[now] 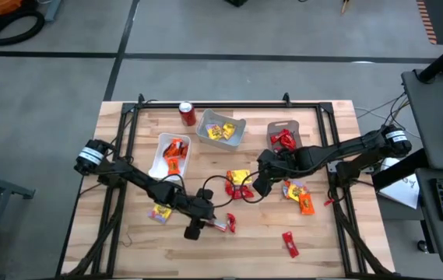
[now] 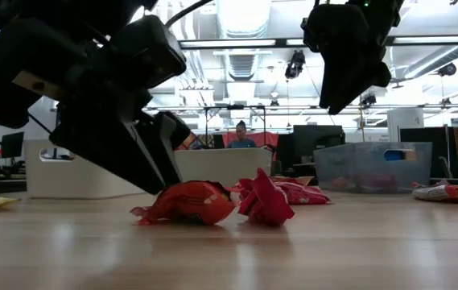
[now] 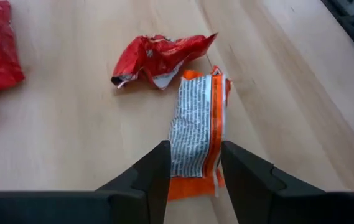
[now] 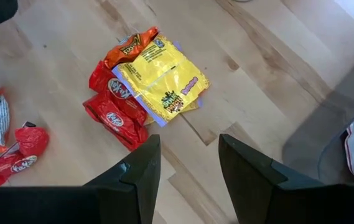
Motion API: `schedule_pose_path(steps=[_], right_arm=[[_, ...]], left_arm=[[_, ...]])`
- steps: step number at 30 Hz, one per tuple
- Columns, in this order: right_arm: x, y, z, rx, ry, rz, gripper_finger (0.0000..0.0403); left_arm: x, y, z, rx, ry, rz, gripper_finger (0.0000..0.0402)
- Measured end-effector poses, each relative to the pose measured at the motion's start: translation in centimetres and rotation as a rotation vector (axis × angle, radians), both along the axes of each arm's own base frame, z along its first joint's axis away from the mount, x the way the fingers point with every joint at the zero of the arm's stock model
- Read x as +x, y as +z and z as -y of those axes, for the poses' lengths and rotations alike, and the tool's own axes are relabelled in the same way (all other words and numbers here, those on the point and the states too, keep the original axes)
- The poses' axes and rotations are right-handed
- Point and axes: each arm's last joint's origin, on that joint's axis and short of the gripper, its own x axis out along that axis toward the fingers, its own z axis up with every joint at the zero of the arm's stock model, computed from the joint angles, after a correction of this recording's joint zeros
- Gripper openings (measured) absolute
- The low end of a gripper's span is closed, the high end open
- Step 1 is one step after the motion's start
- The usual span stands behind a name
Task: Sort candy
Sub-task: Put the orange chocolate into the white bin
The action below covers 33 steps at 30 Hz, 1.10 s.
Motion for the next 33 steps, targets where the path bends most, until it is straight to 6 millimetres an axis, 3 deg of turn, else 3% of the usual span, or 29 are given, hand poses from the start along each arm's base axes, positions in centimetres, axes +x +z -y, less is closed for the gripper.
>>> schedule_pose_path(steps=[11,19,21,27,33], right_arm=[[0.0,0.0,-0.1,0.002,0.002,0.006,0.0153],[0.1,0.0,-0.1,0.003,0.002,0.009,0.0153],[0.1,0.0,-0.1,0.003,0.002,0.009,0.0153],[0.1,0.0,-0.1,0.003,0.002,0.010,0.0153],[0.1,0.0,-0.1,0.003,0.001,0.013,0.0153]], left_arm=[[0.4,-1.8,0.3,-0.112,-0.031,-0.011,0.0118],[0.3,-1.9,0.3,-0.114,-0.040,-0.023,0.0017],[0.3,-1.8,0.3,-0.119,-0.046,-0.026,0.0008],[0.1,-1.2,0.2,-0.113,-0.061,-0.023,0.0002],[-0.6,0.9,-0.2,-0.050,-0.040,-0.004,0.0001]])
